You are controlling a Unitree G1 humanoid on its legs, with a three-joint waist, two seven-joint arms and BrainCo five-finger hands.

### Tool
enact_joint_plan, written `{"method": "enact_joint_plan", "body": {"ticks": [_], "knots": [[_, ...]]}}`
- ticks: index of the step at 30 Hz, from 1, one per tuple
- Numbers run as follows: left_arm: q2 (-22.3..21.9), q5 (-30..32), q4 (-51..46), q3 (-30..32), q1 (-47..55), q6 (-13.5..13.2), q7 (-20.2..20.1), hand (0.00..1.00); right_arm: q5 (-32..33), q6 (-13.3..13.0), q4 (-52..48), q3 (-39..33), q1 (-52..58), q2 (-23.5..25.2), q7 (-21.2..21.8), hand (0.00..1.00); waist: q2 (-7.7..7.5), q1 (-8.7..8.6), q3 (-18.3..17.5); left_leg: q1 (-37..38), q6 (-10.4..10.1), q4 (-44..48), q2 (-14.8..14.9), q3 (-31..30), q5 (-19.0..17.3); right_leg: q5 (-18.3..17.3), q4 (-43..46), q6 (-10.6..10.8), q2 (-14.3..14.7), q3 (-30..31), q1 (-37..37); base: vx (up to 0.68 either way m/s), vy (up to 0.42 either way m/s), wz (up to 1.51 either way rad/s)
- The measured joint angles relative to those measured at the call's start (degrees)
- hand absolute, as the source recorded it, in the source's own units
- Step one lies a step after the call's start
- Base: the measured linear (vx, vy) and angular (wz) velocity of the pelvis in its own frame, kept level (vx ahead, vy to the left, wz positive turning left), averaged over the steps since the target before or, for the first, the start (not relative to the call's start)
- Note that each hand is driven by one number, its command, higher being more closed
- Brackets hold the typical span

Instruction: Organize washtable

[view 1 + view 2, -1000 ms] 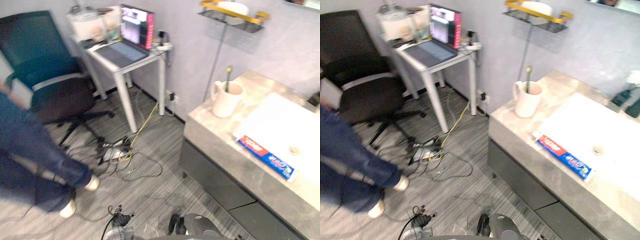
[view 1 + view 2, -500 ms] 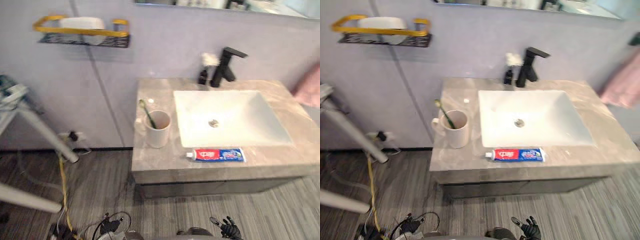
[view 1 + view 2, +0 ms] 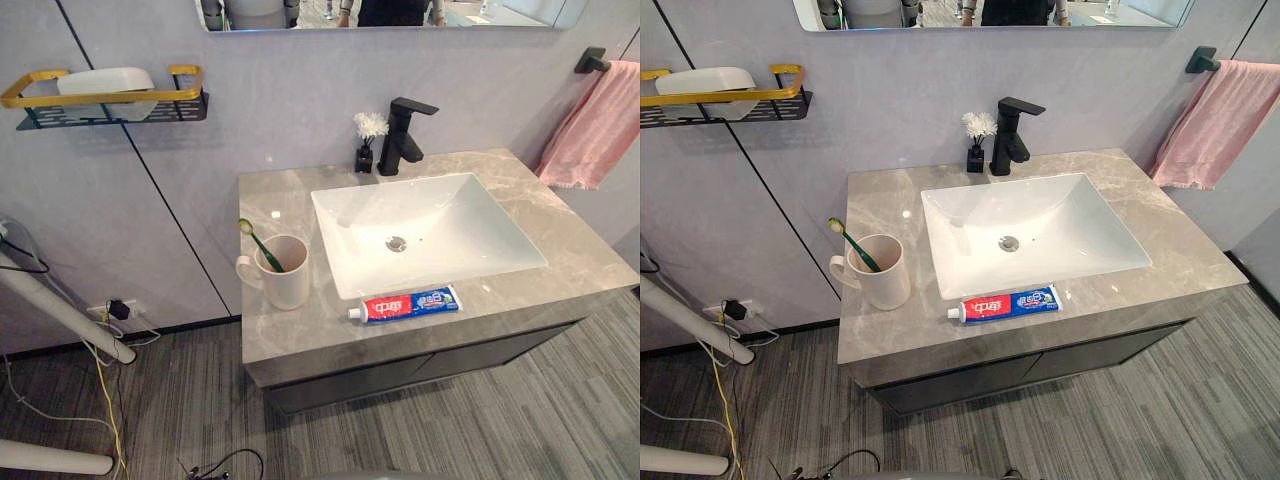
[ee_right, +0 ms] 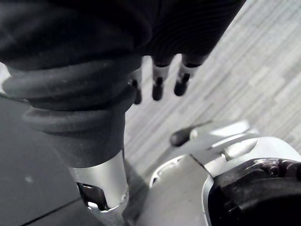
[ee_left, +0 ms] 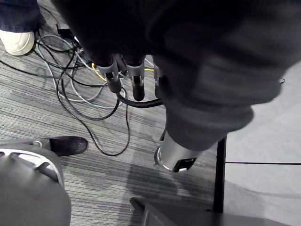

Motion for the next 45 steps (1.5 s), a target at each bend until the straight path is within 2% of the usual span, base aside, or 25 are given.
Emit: {"method": "enact_joint_plan", "body": {"ticks": [7,9,12,15,19,21,23,24,25,26,27,28,30,31,32,35,37,38,41,44,45], "knots": [[-0.90,-0.07,-0.11,-1.83,0.21,-0.07,-0.07,0.00,-0.41,0.00,0.05,-0.04,0.20,-0.19,-0.11,0.00,0.54,0.31,-0.08,-1.18,0.52,1.54,-0.58,-3.94,-0.26,0.00,-0.08,0.00,-1.19,-3.42,1.45,0.00,0.001,0.25],[-1.42,-0.31,-0.36,-4.13,0.96,-0.25,-0.17,0.00,-1.65,0.00,0.13,-0.03,0.21,-0.58,-0.12,0.00,1.14,1.24,-0.14,-1.18,0.86,2.18,-0.99,-5.40,-0.47,0.01,-0.31,0.01,-1.73,-4.65,2.64,-0.04,0.007,0.30],[-1.46,-1.23,-0.76,-6.20,1.62,-0.71,-0.27,0.00,-2.49,-0.04,0.97,-0.04,0.04,-1.15,-0.19,0.00,1.18,1.76,0.14,-1.76,1.22,3.38,-1.19,-7.93,-0.74,0.01,-0.49,0.01,-2.11,-5.85,3.55,-0.07,-0.002,0.30],[-1.43,-2.66,-1.20,-7.39,2.86,-1.08,-1.19,0.00,-2.71,-0.13,1.25,-0.10,-0.65,-1.35,-0.23,0.00,1.42,1.89,0.26,-2.84,1.39,4.18,-1.49,-9.97,-0.85,0.84,-1.51,0.93,-2.22,-6.08,3.71,-0.07,-0.012,0.10],[-1.49,-5.13,-1.14,-6.77,3.86,-1.16,-1.30,0.00,-4.23,-0.13,2.22,-1.05,-0.60,-1.51,-0.22,0.00,1.45,2.29,0.28,-3.16,1.85,5.09,-2.17,-11.14,-2.34,2.84,-4.41,0.51,-2.16,-4.91,4.24,-0.09,0.006,-0.15],[-2.19,-6.84,-1.13,-4.19,4.08,-1.13,-1.22,0.00,-4.34,-0.13,2.21,-1.38,-0.51,-1.49,-0.19,0.00,1.45,2.60,0.37,-3.26,2.18,5.02,-2.81,-12.47,-2.83,3.18,-4.90,0.48,-2.36,-4.79,3.95,-0.08,0.017,-0.16],[-3.24,-9.17,-1.61,3.13,4.05,-1.11,-1.11,0.00,-4.51,-0.05,2.23,-2.62,-0.23,-1.35,-0.11,0.00,1.88,3.04,0.59,-4.26,2.51,4.90,-3.40,-14.57,-3.03,3.09,-4.91,0.60,-2.67,-5.86,4.16,-0.06,0.007,0.23],[-3.43,-10.37,-3.03,8.74,4.23,-1.00,-0.88,0.00,-4.66,-0.01,2.23,-2.95,-0.29,-1.33,-0.09,0.00,1.53,3.23,0.50,-4.96,2.54,4.89,-3.79,-16.29,-3.00,2.95,-4.84,0.77,-2.80,-6.86,4.25,0.01,-0.006,0.48],[-3.22,-11.94,-5.42,14.30,4.62,-0.97,0.20,0.00,-4.72,-0.03,2.22,-3.11,-0.54,-1.31,-0.08,0.00,1.86,3.40,0.17,-5.33,2.72,4.98,-4.02,-18.08,-2.63,2.84,-4.72,0.85,-2.82,-8.02,4.27,0.04,-0.006,0.46],[-2.98,-12.84,-6.89,17.08,4.74,-0.97,0.69,0.00,-4.74,-0.04,2.22,-3.12,-0.54,-1.30,-0.07,0.00,1.75,3.64,0.16,-5.63,2.81,5.03,-4.04,-18.61,-2.53,2.80,-4.71,0.90,-2.81,-8.43,4.31,0.07,-0.008,0.46],[-2.22,-14.92,-10.42,21.79,4.66,-0.97,2.28,0.00,-4.80,-0.10,2.13,-3.09,-0.58,-1.26,-0.07,0.00,1.69,4.71,0.09,-6.22,3.18,5.18,-4.05,-19.63,-2.22,2.93,-4.69,1.16,-2.75,-9.54,4.45,0.06,-0.009,0.36],[-1.73,-15.65,-12.55,23.62,4.55,-0.97,2.83,0.00,-4.82,-0.09,2.13,-3.05,-0.57,-1.26,-0.08,0.00,1.69,4.97,0.09,-6.43,3.23,5.23,-4.08,-20.21,-2.13,2.88,-4.69,1.13,-2.73,-9.80,4.69,0.07,-0.013,0.51],[0.08,-17.99,-24.68,28.12,4.52,-1.14,6.47,0.00,-5.00,-0.18,1.78,-1.70,-0.92,-1.08,-0.09,0.00,1.73,6.60,0.00,-7.06,3.23,5.84,-4.32,-23.11,-1.94,2.13,-4.61,1.24,-2.75,-12.95,6.38,0.08,-0.024,0.65],[0.31,-17.99,-31.04,28.53,4.51,-1.37,8.05,0.00,-5.00,-0.23,1.52,-0.52,-1.07,-1.10,-0.10,0.00,1.72,7.09,-0.24,-7.84,3.22,6.45,-4.36,-24.32,-1.95,1.57,-3.98,1.26,-2.82,-14.17,6.45,0.08,-0.035,0.93],[0.56,-17.43,-42.17,28.47,3.79,-1.99,10.23,0.00,-5.00,-0.48,0.02,1.72,-1.17,-1.01,-0.09,0.00,1.83,7.91,-0.28,-9.51,3.21,7.71,-4.52,-26.98,-1.96,0.66,-2.75,1.42,-2.94,-16.67,6.96,0.05,-0.023,0.87],[0.52,-15.43,-56.56,28.53,3.26,-2.66,12.78,0.00,-5.00,-0.66,-1.56,3.09,-1.68,-0.86,-0.14,0.00,2.05,7.99,-0.36,-10.20,3.20,8.48,-4.82,-29.80,-1.95,0.26,-1.98,1.09,-2.96,-19.96,8.42,0.00,-0.017,0.66],[0.50,-10.42,-70.63,28.42,2.41,-3.11,16.43,0.00,-5.00,-0.65,-3.08,4.73,-2.28,-0.55,-0.11,0.00,2.70,8.16,-0.41,-10.27,3.18,9.44,-5.10,-31.78,-2.02,-0.10,-1.01,0.77,-3.09,-22.55,9.85,-0.03,-0.001,0.57],[0.52,-9.29,-73.56,28.32,2.10,-3.19,17.06,0.00,-5.00,-0.62,-3.39,5.35,-2.44,-0.45,-0.11,0.00,2.76,8.24,-0.41,-10.35,3.18,9.67,-5.15,-32.25,-2.03,-0.25,-0.84,0.80,-3.13,-23.03,10.17,-0.04,0.001,0.43],[0.73,-4.94,-85.48,24.45,1.65,-3.78,19.56,0.00,-5.29,-0.59,-4.98,6.98,-2.77,0.51,0.04,0.00,2.94,8.39,-0.62,-11.61,3.45,11.37,-5.92,-33.73,-2.24,-1.48,0.07,1.49,-3.77,-25.14,10.67,-0.05,0.009,0.32],[2.11,-1.37,-94.37,16.83,0.03,-4.96,20.15,0.00,-5.25,-0.53,-5.10,7.92,-2.73,0.55,-0.02,0.00,3.43,8.44,-0.74,-12.26,3.64,12.10,-6.02,-34.29,-2.37,-1.72,0.24,1.22,-3.77,-25.49,11.27,-0.09,0.023,0.10],[3.74,0.32,-97.41,13.25,-0.22,-5.32,19.89,0.00,-5.23,-0.53,-5.11,7.93,-2.82,0.57,0.00,0.00,3.44,7.96,-0.80,-12.30,3.89,12.01,-5.98,-34.25,-2.53,-1.86,0.37,1.35,-3.76,-25.34,11.23,-0.09,0.021,-0.06]]}}
